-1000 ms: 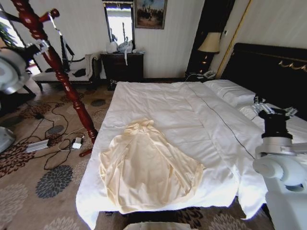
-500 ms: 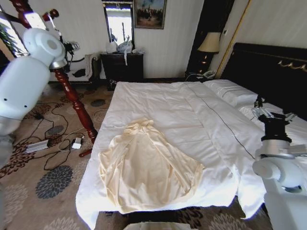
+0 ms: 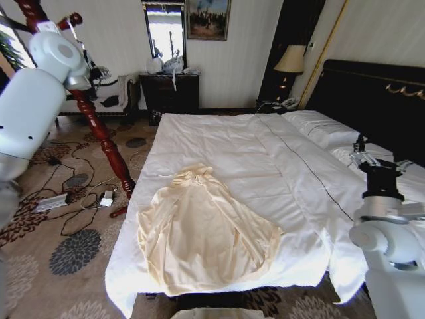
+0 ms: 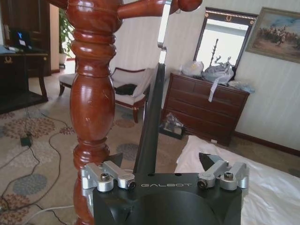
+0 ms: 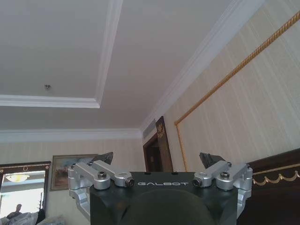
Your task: Pick up the clothes from the bed and hang them on the clothes hanger.
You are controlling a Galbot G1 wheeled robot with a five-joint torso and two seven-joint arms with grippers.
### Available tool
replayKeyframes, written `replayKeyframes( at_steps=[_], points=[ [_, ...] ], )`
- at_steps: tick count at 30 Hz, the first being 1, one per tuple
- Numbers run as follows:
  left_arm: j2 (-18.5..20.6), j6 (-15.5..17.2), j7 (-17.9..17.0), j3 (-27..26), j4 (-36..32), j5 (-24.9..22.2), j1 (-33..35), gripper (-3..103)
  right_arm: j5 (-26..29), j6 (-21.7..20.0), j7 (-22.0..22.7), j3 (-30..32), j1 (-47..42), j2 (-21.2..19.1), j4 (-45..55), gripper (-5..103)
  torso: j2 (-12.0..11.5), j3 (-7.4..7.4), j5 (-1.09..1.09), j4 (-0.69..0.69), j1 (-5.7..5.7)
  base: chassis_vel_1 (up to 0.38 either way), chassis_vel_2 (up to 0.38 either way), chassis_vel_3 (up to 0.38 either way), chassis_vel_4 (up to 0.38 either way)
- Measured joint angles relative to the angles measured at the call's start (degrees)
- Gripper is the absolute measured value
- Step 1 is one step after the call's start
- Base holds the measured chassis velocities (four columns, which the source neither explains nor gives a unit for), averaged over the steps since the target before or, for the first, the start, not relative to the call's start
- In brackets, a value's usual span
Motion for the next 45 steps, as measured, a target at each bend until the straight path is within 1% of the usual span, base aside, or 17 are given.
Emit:
replayKeyframes(
  at_steps=[2,3,6,7,8,10,11,13,14,17,18,19,26,34,40,42,45],
  points=[
    [-0.1,0.6,-0.9,0.2,0.5,-2.1,-0.4,81,-0.1,-0.3,0.4,0.2,-0.3,0.1,0.1,100,0.0,0.0,-0.01,0.01,-0.01,0.0,0.0,0.0,0.0],
    [-0.1,0.6,-0.9,0.2,0.5,-2.1,-0.4,81,-0.1,-0.3,0.4,0.2,-0.3,0.1,0.1,100,0.0,0.0,-0.01,0.01,-0.01,0.0,0.0,0.0,0.0],
    [-0.3,1.2,-1.5,0.3,1.1,-3.2,-0.4,71,-0.2,-0.7,1.4,0.7,-0.6,0.0,0.1,100,0.0,0.0,-0.01,0.01,0.0,0.0,0.0,0.0,0.0],
    [-0.4,1.2,-1.5,0.3,1.3,-3.4,-0.4,66,-0.1,-0.9,1.8,0.9,-0.7,-0.3,0.0,100,0.0,0.0,-0.01,0.0,0.0,0.0,0.0,0.0,0.0],
    [-0.4,1.2,-1.5,0.3,1.3,-3.4,-0.4,66,-0.1,-0.9,1.8,0.9,-0.7,-0.3,0.0,100,0.0,0.0,-0.01,0.0,0.0,0.0,0.0,0.0,0.0],
    [-0.5,1.2,-1.5,0.3,1.5,-3.4,-0.3,54,-0.1,-0.9,2.2,1.3,-0.9,-0.5,-0.1,100,0.0,0.0,-0.01,0.0,0.0,0.0,0.0,0.0,0.0],
    [-0.5,1.2,-1.5,0.3,1.5,-3.4,-0.1,54,-0.1,-1.0,2.4,1.6,-1.1,-0.6,-0.1,100,0.0,0.0,-0.01,0.0,0.0,0.0,0.0,0.0,0.0],
    [0.0,1.2,-1.4,0.2,0.9,-3.4,0.2,43,0.1,-1.1,2.8,2.2,-1.5,-0.7,-0.1,100,0.0,0.0,-0.01,0.0,0.0,0.0,0.0,0.0,0.0],
    [0.0,1.2,-1.4,0.2,0.9,-3.4,0.2,43,0.1,-1.1,2.8,2.2,-1.5,-0.7,-0.1,100,0.0,0.0,-0.01,0.0,0.0,0.0,0.0,0.0,0.0],
    [0.6,1.2,-1.2,0.2,0.6,-3.4,0.2,28,0.1,-1.2,3.2,2.4,-1.8,-0.8,-0.1,100,0.0,0.0,-0.01,0.02,0.0,0.0,0.0,0.0,0.0],
    [0.7,1.2,-1.1,0.2,0.5,-3.4,0.2,28,0.1,-1.3,3.2,2.5,-1.8,-0.8,-0.1,100,0.0,0.0,-0.01,0.02,0.0,0.0,0.0,0.0,0.0],
    [0.9,1.2,-0.8,0.2,0.4,-3.4,0.2,22,0.1,-1.3,3.3,2.5,-1.8,-0.7,-0.1,100,0.0,0.0,-0.02,0.0,0.0,0.0,0.0,0.0,0.0],
    [2.6,1.0,0.5,0.3,-1.0,-3.5,0.1,20,0.1,-1.5,3.7,2.4,-2.0,-0.4,0.1,100,0.0,0.0,-0.02,0.01,0.0,0.0,0.0,0.0,0.0],
    [4.9,-1.4,5.9,-0.1,-5.1,-2.5,-0.6,20,0.1,-1.8,4.2,2.6,-2.6,0.0,1.0,100,0.0,0.0,-0.02,0.01,0.0,0.0,0.0,0.0,0.0],
    [7.2,-1.9,6.1,-2.6,-14.6,-5.3,0.4,20,0.0,-1.9,4.4,3.2,-3.3,0.5,1.5,100,0.0,-0.01,0.04,-0.01,0.0,0.0,0.0,0.0,0.0],
    [9.2,-1.9,5.0,-5.5,-20.9,-8.4,3.9,20,-0.2,-1.9,4.4,3.3,-3.7,0.6,1.6,100,0.0,-0.01,-0.01,-0.02,-0.01,0.0,0.0,0.0,0.0],
    [10.8,-1.9,4.1,-7.7,-25.1,-10.5,7.0,20,-0.4,-1.9,4.4,3.3,-3.9,0.8,1.6,100,0.0,-0.02,0.02,-0.01,-0.01,0.0,0.0,0.0,0.0]
  ],
)
